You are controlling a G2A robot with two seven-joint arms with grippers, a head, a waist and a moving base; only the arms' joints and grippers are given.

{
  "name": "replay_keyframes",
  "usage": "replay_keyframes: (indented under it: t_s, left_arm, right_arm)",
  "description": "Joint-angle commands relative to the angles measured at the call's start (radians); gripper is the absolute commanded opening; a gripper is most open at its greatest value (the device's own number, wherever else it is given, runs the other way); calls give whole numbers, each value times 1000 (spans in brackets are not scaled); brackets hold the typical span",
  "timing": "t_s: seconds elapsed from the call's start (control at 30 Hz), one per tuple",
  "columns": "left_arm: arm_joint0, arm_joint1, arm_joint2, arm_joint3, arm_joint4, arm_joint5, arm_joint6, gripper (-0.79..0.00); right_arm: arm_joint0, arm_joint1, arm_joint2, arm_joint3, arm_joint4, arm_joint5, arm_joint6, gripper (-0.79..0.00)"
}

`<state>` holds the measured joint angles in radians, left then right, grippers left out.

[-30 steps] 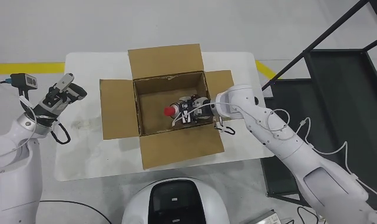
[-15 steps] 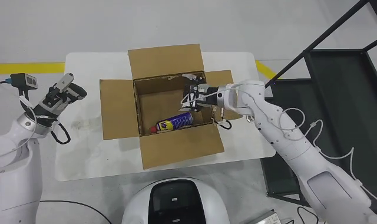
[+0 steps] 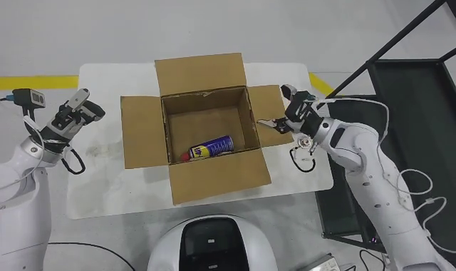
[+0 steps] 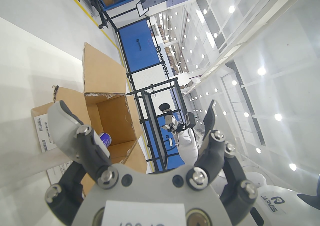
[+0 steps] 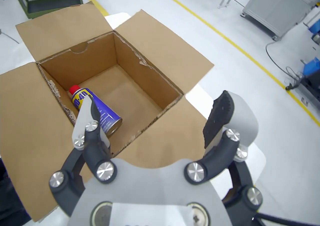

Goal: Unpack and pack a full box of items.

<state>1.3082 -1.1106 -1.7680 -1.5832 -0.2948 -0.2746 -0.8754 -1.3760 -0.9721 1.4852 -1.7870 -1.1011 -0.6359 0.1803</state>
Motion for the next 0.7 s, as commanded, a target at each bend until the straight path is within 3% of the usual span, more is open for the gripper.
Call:
replay_keyframes:
  t_s: [0.0,0.53,0.67]
  left_arm:
    - [0,0,0,0,0,0,0,0]
    - [0,0,0,0,0,0,0,0]
    - [0,0,0,0,0,0,0,0]
  right_arm:
    - [-48,3,44,-29,19,31,36,0]
    - [-48,3,46,-26,22,39,35,0]
    - [-49,5,82,45,22,65,35,0]
